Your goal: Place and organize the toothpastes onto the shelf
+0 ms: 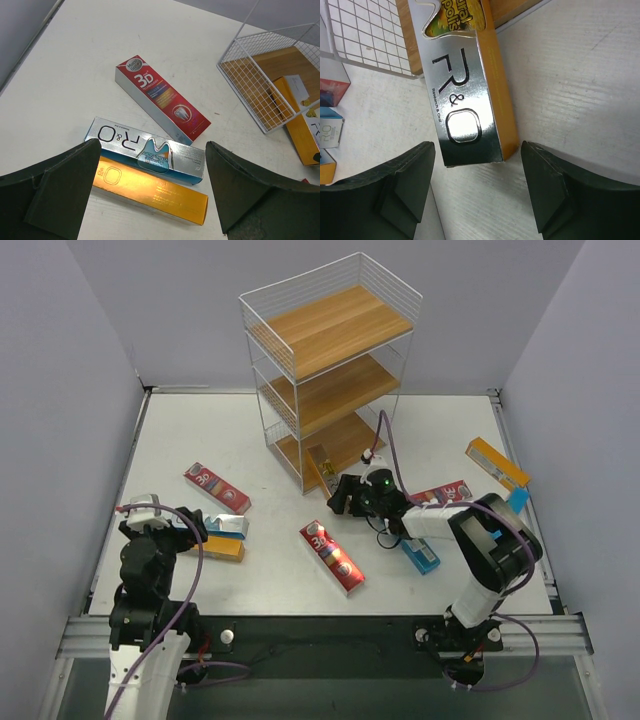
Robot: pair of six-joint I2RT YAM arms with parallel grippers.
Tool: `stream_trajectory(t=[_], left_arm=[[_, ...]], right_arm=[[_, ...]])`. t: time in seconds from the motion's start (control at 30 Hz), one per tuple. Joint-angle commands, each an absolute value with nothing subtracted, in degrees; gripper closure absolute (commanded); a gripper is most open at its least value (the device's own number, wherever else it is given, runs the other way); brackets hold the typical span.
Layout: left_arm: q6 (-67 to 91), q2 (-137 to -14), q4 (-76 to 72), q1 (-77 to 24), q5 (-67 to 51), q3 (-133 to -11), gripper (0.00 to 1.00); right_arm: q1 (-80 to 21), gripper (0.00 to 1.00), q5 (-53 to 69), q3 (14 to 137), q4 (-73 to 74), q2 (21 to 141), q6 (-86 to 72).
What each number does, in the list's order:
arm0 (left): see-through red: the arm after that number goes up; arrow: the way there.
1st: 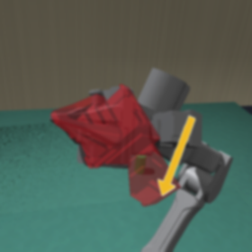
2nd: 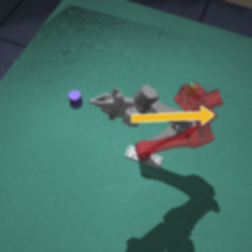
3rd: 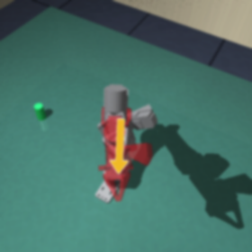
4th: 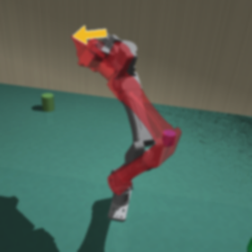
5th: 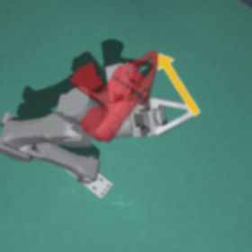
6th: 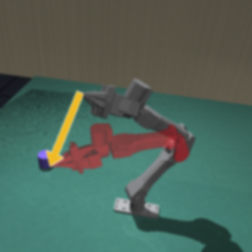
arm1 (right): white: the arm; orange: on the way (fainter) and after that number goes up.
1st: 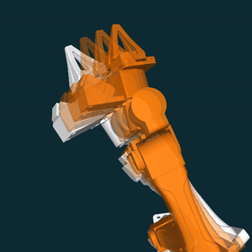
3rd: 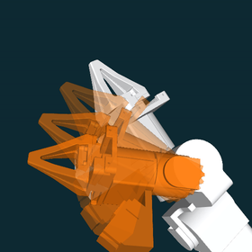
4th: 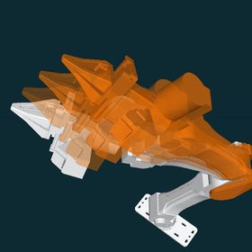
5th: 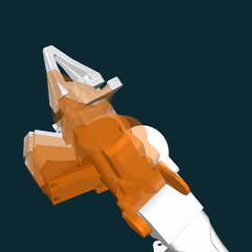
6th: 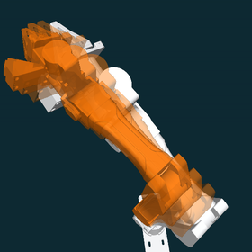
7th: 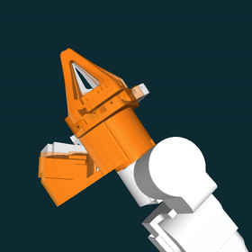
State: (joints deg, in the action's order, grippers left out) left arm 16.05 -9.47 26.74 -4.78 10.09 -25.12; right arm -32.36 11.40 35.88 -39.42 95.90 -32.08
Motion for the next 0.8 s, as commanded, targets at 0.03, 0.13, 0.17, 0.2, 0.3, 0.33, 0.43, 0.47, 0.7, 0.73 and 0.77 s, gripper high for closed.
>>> stream_trajectory(t=[0.03,0.13,0.17,0.2,0.3,0.33,0.43,0.47,0.7,0.73,0.77], left_arm=[[15.64,-10.19,24.34,-4.39,8.88,-26.63,0.03],[15.56,-10.28,24.26,-4.39,8.70,-26.63,0.02],[15.56,-10.28,24.17,-4.31,8.70,-26.63,0.03],[15.56,-10.37,24.26,-4.31,8.61,-26.72,0.03],[15.47,-10.55,24.17,-4.39,8.35,-26.72,0.03],[15.47,-10.63,24.08,-4.39,8.26,-26.63,0.03],[15.47,-10.72,24.00,-4.39,8.09,-26.63,0.03],[15.47,-10.81,23.99,-4.39,8.00,-26.63,0.03],[15.47,-10.99,23.82,-4.31,7.65,-26.54,0.03],[15.47,-11.07,23.82,-4.31,7.65,-26.46,0.03],[15.38,-11.16,23.82,-4.39,7.65,-26.54,0.03]], right_arm=[[-33.05,0.32,8.27,39.63,-39.12,97.82,-26.20],[-33.05,0.39,8.17,41.04,-38.23,98.52,-24.26],[-33.05,0.43,8.09,41.83,-37.80,98.79,-23.82],[-33.13,0.46,8.09,42.18,-37.79,99.05,-22.77],[-33.31,0.56,8.00,44.11,-36.48,99.40,-21.10],[-33.57,0.60,7.82,44.73,-35.87,99.40,-19.53],[-34.01,0.63,7.65,47.54,-33.32,99.49,-15.66],[-34.27,0.63,7.91,48.33,-32.09,99.67,-14.69],[-35.24,0.63,7.91,54.05,-29.36,102.04,-11.95],[-35.33,0.63,7.91,54.92,-29.53,102.30,-12.04],[-35.51,0.63,7.82,55.45,-29.71,102.91,-12.56]])
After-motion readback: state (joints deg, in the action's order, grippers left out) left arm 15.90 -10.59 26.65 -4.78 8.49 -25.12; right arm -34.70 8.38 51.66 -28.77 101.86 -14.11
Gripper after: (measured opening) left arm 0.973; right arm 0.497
